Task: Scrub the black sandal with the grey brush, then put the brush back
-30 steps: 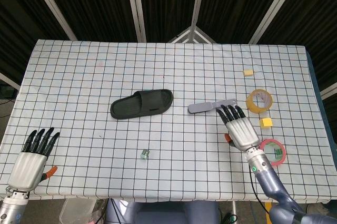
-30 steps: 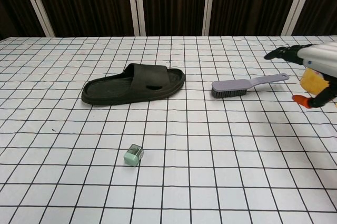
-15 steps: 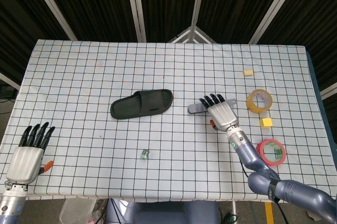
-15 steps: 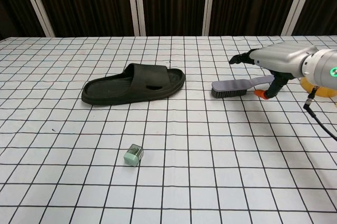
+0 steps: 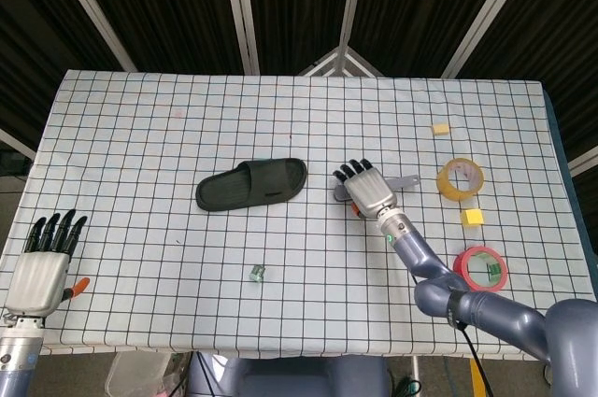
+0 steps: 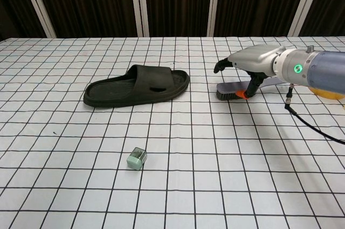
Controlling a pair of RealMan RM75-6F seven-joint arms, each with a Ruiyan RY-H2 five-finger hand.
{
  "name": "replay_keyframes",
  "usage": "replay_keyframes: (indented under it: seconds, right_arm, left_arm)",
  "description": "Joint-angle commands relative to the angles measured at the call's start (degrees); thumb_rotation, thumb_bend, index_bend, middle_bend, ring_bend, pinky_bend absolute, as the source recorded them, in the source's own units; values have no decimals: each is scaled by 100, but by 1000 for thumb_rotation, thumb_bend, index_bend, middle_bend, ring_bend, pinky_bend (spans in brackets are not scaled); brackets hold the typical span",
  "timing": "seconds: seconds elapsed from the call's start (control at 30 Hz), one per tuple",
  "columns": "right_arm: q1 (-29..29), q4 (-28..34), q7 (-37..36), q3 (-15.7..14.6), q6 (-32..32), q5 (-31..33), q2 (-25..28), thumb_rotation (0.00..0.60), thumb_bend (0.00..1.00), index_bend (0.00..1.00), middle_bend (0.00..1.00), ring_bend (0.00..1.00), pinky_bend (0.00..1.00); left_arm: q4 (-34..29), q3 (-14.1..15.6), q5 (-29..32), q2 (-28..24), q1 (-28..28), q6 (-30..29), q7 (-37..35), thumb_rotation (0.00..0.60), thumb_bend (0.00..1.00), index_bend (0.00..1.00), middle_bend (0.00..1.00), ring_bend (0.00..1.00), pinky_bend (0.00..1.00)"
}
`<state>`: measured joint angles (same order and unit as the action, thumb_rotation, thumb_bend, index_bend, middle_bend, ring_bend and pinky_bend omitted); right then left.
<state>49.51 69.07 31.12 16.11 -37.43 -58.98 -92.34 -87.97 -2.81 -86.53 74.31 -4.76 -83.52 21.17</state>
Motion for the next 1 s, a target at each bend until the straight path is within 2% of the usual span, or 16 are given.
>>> replay_keyframes:
  seconds: [0.03,1.0]
  right_arm:
    - [79,-83,5,-59,17,37,-48,600,468,212,178,115,142]
    - [293,-406,-234,-459,-165,147,-34,600,467,291,242,175,171]
  left_arm:
    - [-2,-2,17,-6,-4,-4,-9,600,125,0,0,0,19]
    - [-15,40,193,12,-71,67,69,600,125,0,0,0,19]
